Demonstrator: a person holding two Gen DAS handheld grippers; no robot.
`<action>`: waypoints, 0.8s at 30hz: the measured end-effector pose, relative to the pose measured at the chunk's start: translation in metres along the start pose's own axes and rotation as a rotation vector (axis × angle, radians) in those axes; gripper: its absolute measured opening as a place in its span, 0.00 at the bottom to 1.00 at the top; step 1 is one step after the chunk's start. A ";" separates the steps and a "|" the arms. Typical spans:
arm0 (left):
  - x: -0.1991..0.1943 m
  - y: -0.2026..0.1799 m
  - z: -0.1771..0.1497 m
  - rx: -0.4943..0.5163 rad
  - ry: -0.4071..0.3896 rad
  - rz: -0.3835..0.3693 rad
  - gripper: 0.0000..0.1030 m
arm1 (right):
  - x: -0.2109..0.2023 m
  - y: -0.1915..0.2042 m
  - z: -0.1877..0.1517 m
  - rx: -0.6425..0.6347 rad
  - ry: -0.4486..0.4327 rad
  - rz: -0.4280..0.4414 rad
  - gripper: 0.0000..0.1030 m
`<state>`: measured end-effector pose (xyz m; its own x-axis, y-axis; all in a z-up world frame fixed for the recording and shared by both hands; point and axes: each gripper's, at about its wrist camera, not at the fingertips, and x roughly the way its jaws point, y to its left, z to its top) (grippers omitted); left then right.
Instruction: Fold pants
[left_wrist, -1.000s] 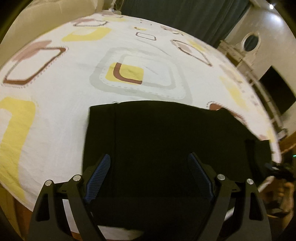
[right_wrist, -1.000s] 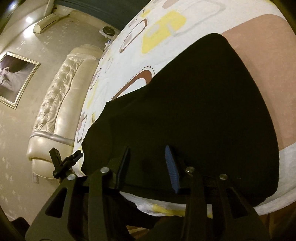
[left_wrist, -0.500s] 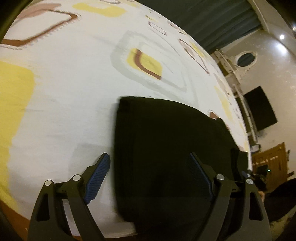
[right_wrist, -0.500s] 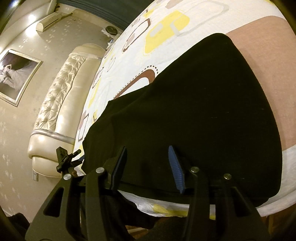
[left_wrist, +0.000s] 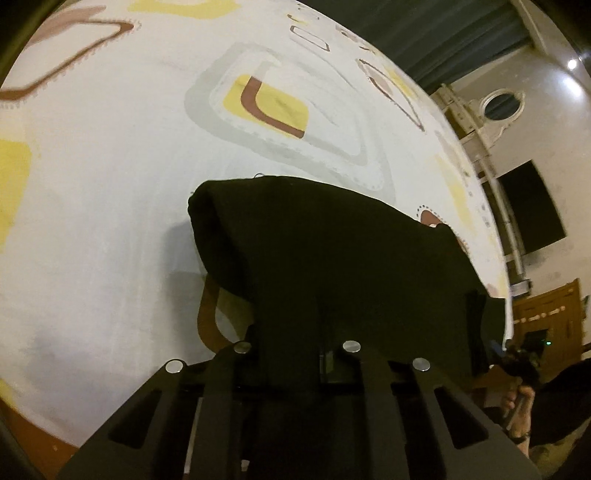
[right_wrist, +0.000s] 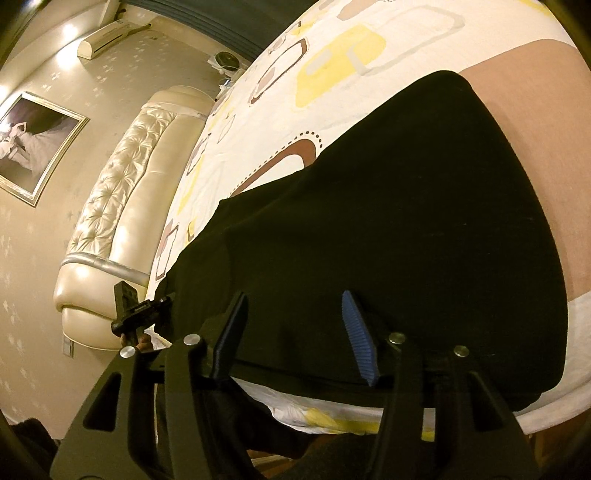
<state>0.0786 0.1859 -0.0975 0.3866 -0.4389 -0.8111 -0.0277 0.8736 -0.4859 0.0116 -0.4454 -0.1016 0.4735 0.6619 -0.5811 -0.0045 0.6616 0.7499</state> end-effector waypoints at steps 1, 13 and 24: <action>-0.002 -0.004 0.002 0.005 0.002 0.025 0.14 | 0.000 0.000 0.000 -0.001 0.001 0.001 0.52; -0.023 -0.082 0.007 0.143 -0.067 0.232 0.13 | 0.001 0.000 0.000 -0.009 0.001 0.003 0.53; -0.045 -0.137 0.011 0.167 -0.113 0.229 0.13 | 0.000 0.001 0.000 -0.021 0.006 0.010 0.60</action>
<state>0.0749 0.0881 0.0094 0.4886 -0.2089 -0.8471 0.0223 0.9736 -0.2272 0.0118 -0.4447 -0.1003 0.4679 0.6705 -0.5758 -0.0279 0.6624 0.7486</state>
